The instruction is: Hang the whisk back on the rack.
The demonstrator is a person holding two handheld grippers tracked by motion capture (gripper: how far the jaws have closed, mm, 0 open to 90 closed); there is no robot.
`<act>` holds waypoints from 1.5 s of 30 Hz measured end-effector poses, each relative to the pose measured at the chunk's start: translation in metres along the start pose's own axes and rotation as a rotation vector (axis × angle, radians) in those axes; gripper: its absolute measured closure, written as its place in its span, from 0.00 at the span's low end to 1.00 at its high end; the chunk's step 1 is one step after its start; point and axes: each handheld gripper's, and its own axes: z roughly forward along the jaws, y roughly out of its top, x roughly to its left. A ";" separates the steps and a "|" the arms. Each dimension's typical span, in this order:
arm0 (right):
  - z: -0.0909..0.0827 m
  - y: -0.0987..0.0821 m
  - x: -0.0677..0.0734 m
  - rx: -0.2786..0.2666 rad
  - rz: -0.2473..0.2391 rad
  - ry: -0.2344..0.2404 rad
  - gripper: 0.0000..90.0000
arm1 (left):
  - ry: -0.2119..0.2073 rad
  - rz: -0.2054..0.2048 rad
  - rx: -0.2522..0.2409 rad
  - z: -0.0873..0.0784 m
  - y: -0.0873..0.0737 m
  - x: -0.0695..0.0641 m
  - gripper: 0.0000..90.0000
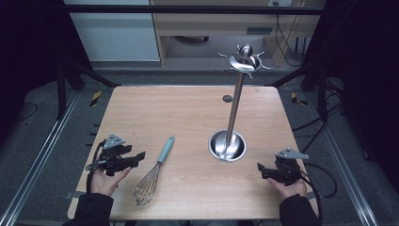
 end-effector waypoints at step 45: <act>0.000 0.001 0.001 -0.002 -0.027 0.004 0.28 | 0.000 0.088 0.280 0.054 0.034 -0.044 0.40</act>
